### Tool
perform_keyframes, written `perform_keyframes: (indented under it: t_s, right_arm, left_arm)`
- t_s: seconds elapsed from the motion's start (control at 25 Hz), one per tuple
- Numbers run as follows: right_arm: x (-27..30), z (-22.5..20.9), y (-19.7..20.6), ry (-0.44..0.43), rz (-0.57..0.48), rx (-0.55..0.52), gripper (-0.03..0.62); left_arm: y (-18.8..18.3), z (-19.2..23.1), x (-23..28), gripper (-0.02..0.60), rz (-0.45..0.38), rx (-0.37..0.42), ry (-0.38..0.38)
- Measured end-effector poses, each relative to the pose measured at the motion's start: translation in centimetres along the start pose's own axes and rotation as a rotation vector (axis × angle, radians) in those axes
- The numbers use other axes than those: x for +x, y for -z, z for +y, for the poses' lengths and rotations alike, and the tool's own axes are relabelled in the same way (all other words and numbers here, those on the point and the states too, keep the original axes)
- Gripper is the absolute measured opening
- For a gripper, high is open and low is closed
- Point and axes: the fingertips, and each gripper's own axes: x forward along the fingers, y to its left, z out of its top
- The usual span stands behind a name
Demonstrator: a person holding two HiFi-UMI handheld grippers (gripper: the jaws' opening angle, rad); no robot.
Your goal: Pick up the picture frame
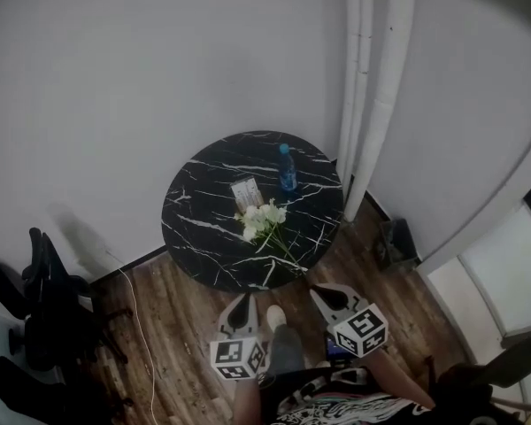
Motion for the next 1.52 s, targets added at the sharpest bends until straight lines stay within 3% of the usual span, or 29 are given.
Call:
perform_keyframes:
  t_s: [0.48, 0.8, 1.24, 1.52]
  right_arm:
    - [15.1, -7.8, -4.0, 0.081, 0.06, 0.077, 0.018]
    - [24.3, -11.1, -4.8, 0.102, 0.12, 0.072, 0.018]
    - [26.6, -15.2, -4.2, 0.173, 0.157, 0.115, 0.018]
    - [27.4, -16.6, -4.0, 0.159, 0.167, 0.088, 0.02]
  left_arm:
    - [-4.7, 10.7, 13.6, 0.014, 0.027, -0.011, 0.081]
    - [-5.0, 16.9, 21.3, 0.014, 0.076, -0.027, 0.133]
    - [-4.2, 18.9, 27.3, 0.014, 0.109, -0.04, 0.205]
    - [-2.9, 20.0, 28.5, 0.014, 0.134, -0.052, 0.172]
